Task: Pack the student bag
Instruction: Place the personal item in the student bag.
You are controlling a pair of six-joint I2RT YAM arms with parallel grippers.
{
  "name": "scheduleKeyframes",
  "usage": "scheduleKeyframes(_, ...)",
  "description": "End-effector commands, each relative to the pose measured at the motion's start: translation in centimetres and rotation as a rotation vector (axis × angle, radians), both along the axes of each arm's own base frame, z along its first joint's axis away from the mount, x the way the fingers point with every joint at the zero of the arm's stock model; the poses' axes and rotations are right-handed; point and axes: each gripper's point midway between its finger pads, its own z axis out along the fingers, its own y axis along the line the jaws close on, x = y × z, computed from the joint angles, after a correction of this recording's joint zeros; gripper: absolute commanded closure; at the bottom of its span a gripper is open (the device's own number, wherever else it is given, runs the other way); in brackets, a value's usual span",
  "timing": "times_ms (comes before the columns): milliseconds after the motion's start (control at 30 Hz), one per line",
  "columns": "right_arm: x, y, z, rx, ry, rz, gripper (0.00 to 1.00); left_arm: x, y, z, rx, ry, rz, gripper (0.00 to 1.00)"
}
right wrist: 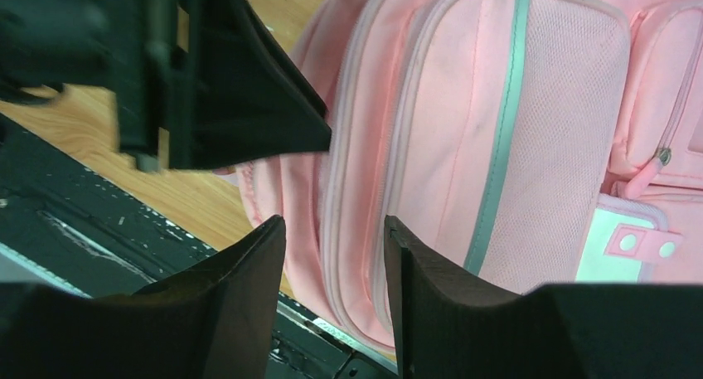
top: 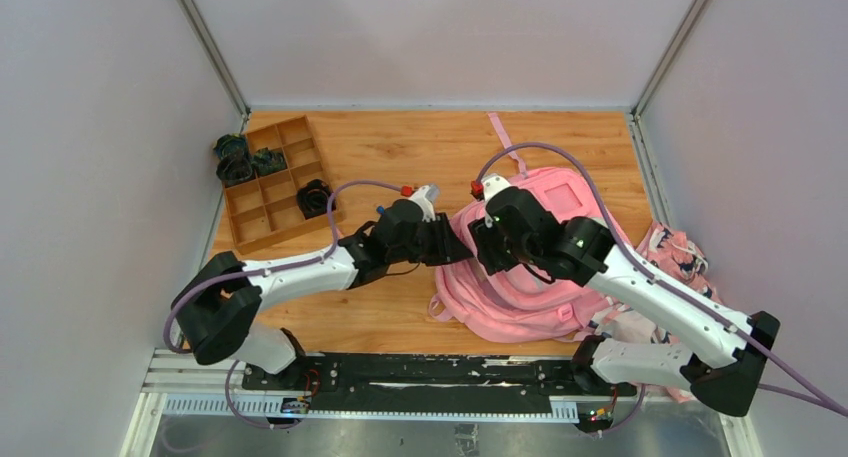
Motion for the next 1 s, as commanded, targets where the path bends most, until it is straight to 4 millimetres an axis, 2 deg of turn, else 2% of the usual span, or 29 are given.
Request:
scheduleKeyframes(0, 0.2, 0.0, -2.5, -0.071, 0.015, -0.018, 0.49, 1.7, 2.7, 1.9, -0.053, -0.051, 0.078, 0.69)
scheduleKeyframes(100, 0.0, 0.2, -4.1, -0.133, 0.026, -0.018, 0.49, 2.2, 5.2, 2.8, -0.079, -0.069, 0.147, 0.69)
scheduleKeyframes(267, -0.1, 0.6, -6.2, -0.211, 0.045, -0.022, 0.49, 2.7, 9.9, 2.9, -0.056, -0.084, 0.301, 0.68)
scheduleKeyframes(367, -0.2, 1.1, -6.8, -0.248, 0.035, -0.016, 0.50, 2.6, 11.6, 3.3, -0.013, -0.106, 0.348, 0.68)
scheduleKeyframes(567, 0.2, 1.6, -8.7, -0.355, 0.003, -0.034, 0.52, 2.2, 12.7, 3.7, -0.003, -0.116, 0.378, 0.68)
scheduleKeyframes(700, 1.0, 0.6, -10.0, -0.474, -0.039, -0.087, 0.50, 1.9, 12.8, 3.1, -0.005, -0.096, 0.376, 0.67)
scheduleKeyframes(767, 1.5, -0.4, -10.2, -0.541, -0.072, -0.147, 0.53, 1.7, 12.8, 2.8, -0.004, -0.086, 0.370, 0.67)
scheduleKeyframes(800, 1.8, -0.8, -10.2, -0.571, -0.088, -0.167, 0.56, 1.5, 12.8, 2.6, -0.005, -0.081, 0.366, 0.67)
scheduleKeyframes(833, 2.0, -1.2, -10.0, -0.597, -0.106, -0.186, 0.67, 1.5, 12.7, 2.6, -0.007, -0.079, 0.363, 0.67)
scheduleKeyframes(900, 2.3, -1.6, -8.8, -0.616, -0.134, -0.224, 0.96, 1.3, 12.5, 2.5, -0.010, -0.077, 0.346, 0.67)
scheduleKeyframes(967, 2.5, -1.6, -6.5, -0.579, -0.156, -0.242, 1.00, 1.2, 12.1, 2.5, -0.009, -0.078, 0.320, 0.67)
